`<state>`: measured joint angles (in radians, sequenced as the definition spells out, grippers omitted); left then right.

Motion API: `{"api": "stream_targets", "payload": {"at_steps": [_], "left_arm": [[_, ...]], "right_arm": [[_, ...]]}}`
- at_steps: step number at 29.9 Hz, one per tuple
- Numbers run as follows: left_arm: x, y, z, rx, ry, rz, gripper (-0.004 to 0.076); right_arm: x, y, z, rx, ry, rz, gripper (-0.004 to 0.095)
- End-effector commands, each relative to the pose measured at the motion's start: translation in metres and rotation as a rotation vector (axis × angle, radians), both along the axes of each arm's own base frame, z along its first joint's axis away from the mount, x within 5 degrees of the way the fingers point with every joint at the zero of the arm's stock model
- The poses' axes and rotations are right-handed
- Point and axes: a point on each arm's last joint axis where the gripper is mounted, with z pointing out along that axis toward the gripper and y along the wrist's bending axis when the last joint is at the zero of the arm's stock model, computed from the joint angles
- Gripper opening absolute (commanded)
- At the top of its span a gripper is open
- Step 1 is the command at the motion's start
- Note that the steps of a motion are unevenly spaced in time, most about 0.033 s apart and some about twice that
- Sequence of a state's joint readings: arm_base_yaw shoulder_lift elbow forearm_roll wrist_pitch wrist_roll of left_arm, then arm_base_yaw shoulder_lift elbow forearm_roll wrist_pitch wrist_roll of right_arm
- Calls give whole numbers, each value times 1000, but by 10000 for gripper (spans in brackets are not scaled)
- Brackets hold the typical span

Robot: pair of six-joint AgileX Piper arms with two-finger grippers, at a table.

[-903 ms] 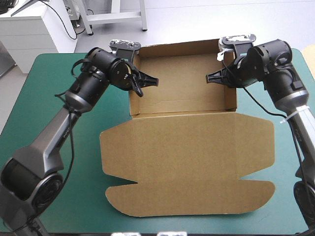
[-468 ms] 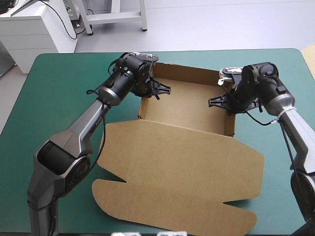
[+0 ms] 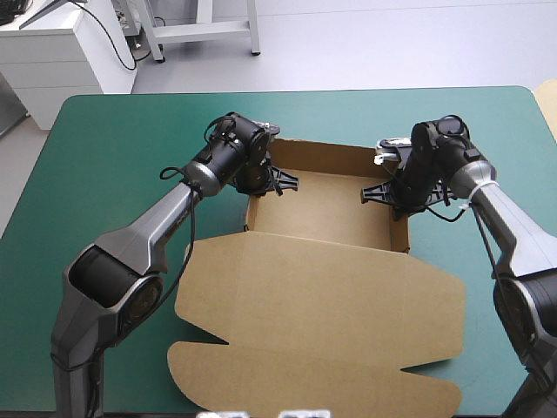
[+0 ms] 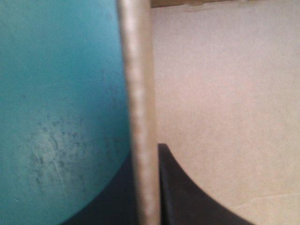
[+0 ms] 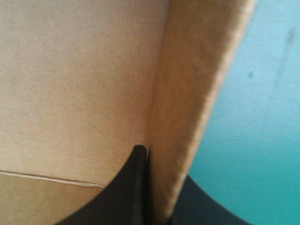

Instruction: Fold the box

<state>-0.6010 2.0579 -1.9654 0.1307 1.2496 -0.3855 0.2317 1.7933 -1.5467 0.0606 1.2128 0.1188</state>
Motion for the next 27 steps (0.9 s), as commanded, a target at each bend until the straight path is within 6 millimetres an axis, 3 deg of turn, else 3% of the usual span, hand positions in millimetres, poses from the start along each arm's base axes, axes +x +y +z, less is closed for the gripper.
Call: {"api": "stream_targets", "payload": {"at_steps": [1,6,15,22,27], "left_arm": [[-15,6,22,-13,2,-11,-8],[-16,5,20,-21,18,-10,-8],[-20,3,13,-41,60,-10,-8],[-19,6,7,0,58,-11,-8],[-18,6,7,7,54,-15,23]], "right_arm": [[-6,-1,21,-4,-46,54,0],[-4,0,19,-12,-57,99,0],[2,0,37,-30,-114,150,0],[6,0,30,-38,-99,158,3],[9,0,23,-39,-76,94,107]]}}
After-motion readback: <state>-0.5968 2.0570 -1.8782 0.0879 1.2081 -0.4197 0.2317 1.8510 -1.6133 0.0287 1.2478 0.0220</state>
